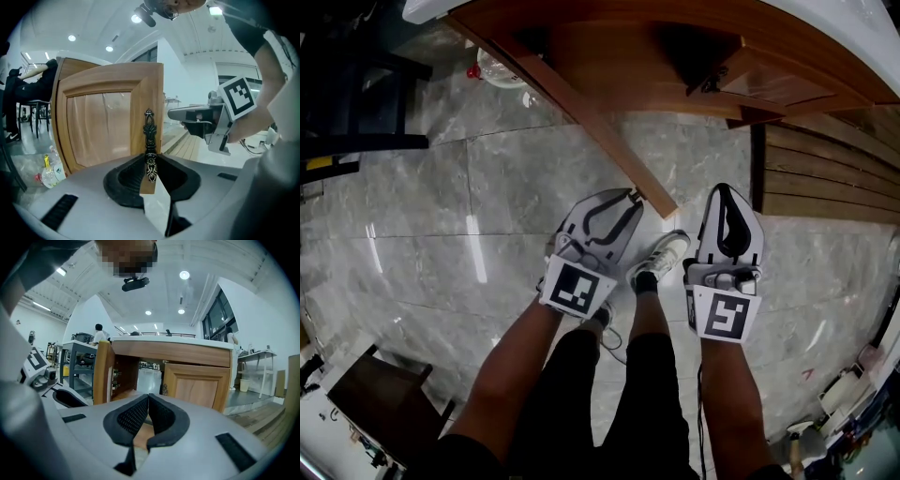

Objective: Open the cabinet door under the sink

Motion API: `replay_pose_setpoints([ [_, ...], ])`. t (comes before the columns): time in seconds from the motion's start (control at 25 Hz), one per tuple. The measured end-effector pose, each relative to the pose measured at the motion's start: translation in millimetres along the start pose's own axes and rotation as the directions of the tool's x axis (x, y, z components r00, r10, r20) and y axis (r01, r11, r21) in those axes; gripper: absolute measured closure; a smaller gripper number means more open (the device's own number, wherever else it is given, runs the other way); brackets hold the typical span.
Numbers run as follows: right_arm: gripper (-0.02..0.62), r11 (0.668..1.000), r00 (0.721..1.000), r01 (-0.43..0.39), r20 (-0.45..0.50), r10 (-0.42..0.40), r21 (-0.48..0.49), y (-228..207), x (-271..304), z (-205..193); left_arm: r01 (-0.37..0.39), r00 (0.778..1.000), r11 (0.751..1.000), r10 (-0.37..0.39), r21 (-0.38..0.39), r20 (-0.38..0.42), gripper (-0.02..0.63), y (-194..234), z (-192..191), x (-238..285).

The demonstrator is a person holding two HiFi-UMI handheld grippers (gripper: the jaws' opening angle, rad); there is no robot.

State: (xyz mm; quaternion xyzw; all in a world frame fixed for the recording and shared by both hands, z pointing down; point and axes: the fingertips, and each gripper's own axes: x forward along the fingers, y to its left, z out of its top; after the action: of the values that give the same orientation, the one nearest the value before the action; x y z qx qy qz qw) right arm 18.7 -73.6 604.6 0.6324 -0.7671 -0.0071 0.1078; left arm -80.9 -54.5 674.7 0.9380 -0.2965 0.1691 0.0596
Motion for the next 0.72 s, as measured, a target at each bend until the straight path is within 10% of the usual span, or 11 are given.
replay_pose_setpoints([
  [0.72, 0.571, 0.990, 0.990, -0.141, 0.017, 0.141, -0.032, 68.5, 12.6, 18.9, -0.037, 0.998, 0.999, 0.038, 0.027, -0.054, 0.518, 32.6, -42.0, -101.0],
])
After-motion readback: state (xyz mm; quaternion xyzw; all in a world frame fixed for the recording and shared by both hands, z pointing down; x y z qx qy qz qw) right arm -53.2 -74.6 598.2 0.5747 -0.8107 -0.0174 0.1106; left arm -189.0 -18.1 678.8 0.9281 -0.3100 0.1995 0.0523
